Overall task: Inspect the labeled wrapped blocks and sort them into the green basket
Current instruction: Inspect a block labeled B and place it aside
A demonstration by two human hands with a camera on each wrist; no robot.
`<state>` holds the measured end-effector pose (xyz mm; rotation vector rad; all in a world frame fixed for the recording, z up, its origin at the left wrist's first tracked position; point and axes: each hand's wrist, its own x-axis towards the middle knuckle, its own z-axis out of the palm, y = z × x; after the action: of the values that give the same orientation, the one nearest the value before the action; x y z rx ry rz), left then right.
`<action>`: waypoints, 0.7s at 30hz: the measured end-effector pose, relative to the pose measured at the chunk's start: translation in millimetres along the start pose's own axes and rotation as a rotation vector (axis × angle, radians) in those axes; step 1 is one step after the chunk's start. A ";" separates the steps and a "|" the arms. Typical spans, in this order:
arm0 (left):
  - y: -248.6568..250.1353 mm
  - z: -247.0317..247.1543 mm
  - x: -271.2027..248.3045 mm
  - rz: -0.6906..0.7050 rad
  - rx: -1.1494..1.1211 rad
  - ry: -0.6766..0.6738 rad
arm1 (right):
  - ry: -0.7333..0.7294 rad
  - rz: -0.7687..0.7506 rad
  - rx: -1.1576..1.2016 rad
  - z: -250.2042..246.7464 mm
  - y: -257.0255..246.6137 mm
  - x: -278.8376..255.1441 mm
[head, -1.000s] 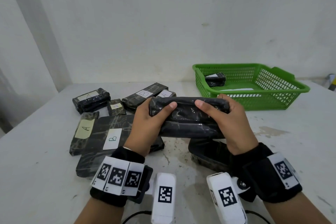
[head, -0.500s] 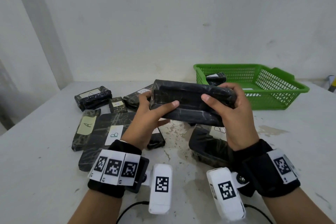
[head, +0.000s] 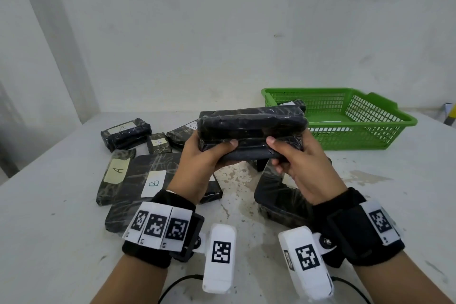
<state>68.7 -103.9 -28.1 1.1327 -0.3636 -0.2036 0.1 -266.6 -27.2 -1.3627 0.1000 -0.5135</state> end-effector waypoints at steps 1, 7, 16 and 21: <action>0.1 -0.6 0.9 -0.002 -0.001 0.002 | -0.001 0.000 0.001 0.4 -0.2 0.3; 5.1 -1.3 0.1 -0.051 -0.034 -0.073 | -0.016 0.003 -0.064 0.1 -1.8 -1.0; 3.5 -2.4 0.3 -0.041 -0.023 -0.009 | -0.064 0.053 0.014 1.3 -0.8 1.1; 2.4 -3.7 2.6 -0.026 -0.106 0.097 | -0.099 0.032 0.048 4.1 1.8 1.0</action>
<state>72.5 -100.6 -26.9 1.0394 -0.2494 -0.1882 3.0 -263.1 -27.8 -1.3352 0.0281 -0.4180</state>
